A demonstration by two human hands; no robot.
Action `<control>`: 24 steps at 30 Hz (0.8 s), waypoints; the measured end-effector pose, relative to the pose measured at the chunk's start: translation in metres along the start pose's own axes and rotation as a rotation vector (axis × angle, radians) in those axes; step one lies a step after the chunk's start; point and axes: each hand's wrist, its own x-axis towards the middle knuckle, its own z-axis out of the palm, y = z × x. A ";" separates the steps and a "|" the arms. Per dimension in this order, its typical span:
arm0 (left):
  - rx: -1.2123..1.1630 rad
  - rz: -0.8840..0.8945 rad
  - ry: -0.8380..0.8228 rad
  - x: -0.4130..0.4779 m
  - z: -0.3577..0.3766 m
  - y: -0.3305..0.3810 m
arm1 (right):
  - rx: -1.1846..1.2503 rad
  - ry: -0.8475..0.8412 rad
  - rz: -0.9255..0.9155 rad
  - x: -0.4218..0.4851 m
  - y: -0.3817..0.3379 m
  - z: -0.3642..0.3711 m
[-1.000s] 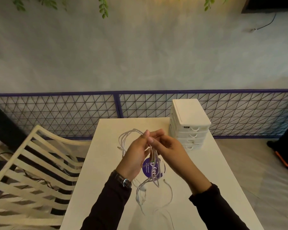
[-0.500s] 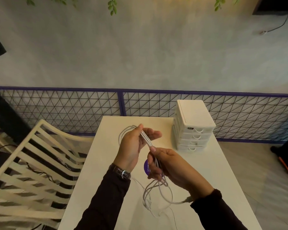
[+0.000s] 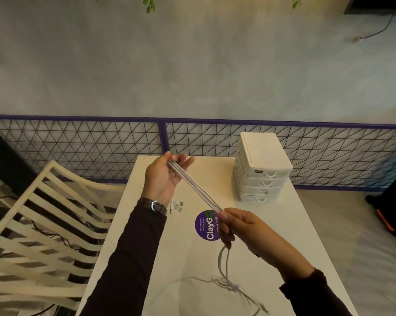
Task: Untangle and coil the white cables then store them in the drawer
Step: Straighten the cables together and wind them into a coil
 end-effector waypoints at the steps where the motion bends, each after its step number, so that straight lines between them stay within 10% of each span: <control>1: -0.008 -0.001 0.011 0.002 -0.001 0.001 | -0.023 0.013 -0.004 -0.002 0.001 -0.002; 13: 0.007 0.080 0.005 0.015 -0.007 0.011 | -0.163 0.117 0.033 -0.025 -0.007 -0.034; 24: -0.072 -0.203 0.031 0.032 -0.059 -0.033 | 0.228 0.109 0.115 -0.011 0.005 -0.023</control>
